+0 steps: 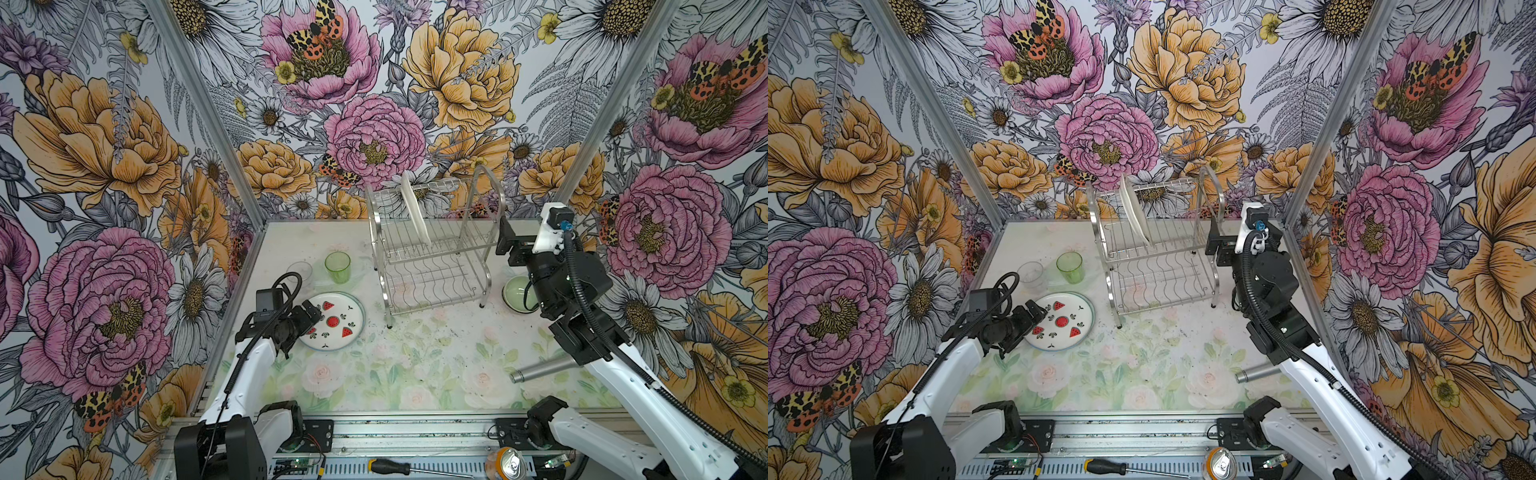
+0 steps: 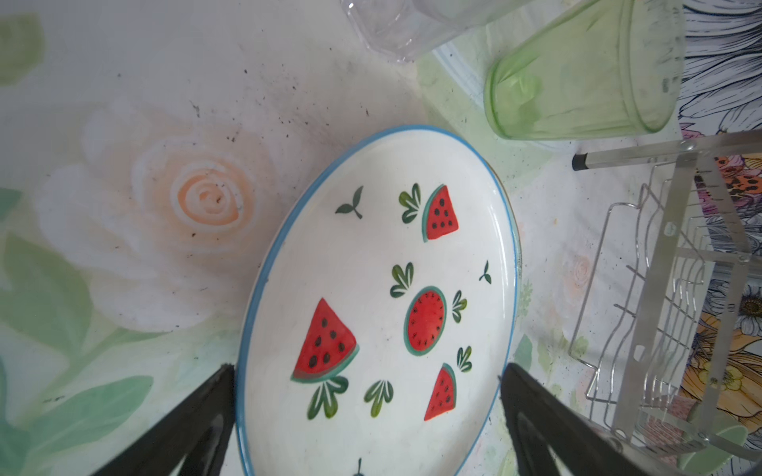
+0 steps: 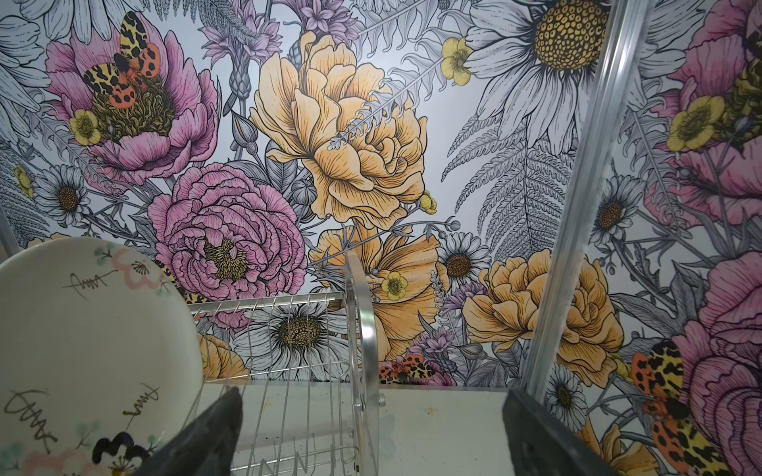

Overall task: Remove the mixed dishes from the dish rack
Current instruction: 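Open the left gripper off the watermelon plate while the right gripper turns toward the rack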

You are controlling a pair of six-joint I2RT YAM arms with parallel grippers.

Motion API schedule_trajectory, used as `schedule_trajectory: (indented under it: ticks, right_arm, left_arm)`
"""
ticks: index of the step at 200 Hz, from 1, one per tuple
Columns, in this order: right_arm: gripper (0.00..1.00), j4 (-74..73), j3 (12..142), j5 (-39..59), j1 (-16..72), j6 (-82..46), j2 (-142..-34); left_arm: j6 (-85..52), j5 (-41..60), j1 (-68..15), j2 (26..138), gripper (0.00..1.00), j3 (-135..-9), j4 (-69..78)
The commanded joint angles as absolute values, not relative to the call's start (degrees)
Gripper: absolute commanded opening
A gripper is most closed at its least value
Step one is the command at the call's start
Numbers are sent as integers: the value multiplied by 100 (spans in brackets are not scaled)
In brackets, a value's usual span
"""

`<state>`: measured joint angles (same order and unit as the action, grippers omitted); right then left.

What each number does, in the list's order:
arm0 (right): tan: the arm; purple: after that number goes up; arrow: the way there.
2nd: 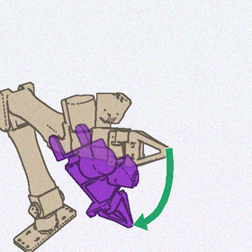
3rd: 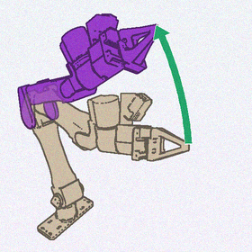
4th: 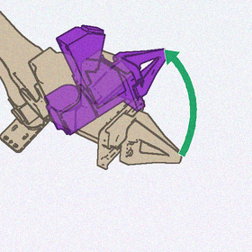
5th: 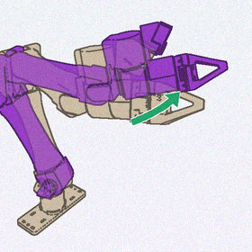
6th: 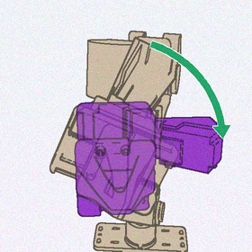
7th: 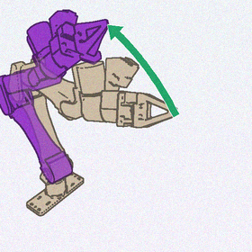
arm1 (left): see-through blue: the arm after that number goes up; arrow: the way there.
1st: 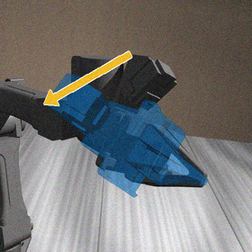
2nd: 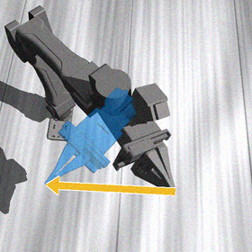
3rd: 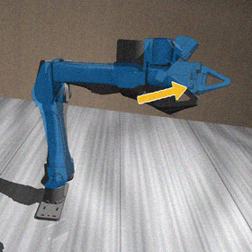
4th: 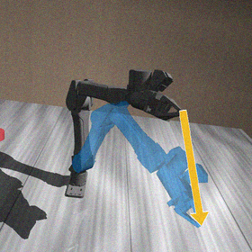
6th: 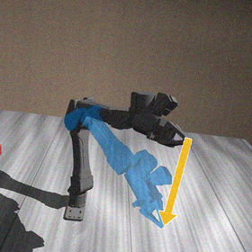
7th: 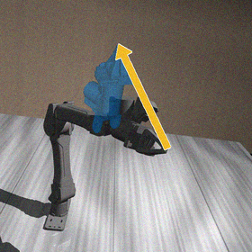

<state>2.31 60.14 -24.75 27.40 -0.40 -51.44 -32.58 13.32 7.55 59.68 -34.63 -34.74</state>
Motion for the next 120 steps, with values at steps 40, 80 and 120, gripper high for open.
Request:
schedule_trajectory:
  ticks: [40,80,120]
  right_arm:
    - [100,124,5993,-1846,2716,134,-5218]
    - [100,141,5994,-1071,2716,121,-5285]
    - [99,141,6013,-456,2716,-8,-5388]
  left_arm:
    - [-3092,1001,636,5831,99,-3797,-3530]
    - [-3210,896,306,5604,99,-4089,-3595]
    - [-3383,706,-123,5101,99,-4392,-3586]
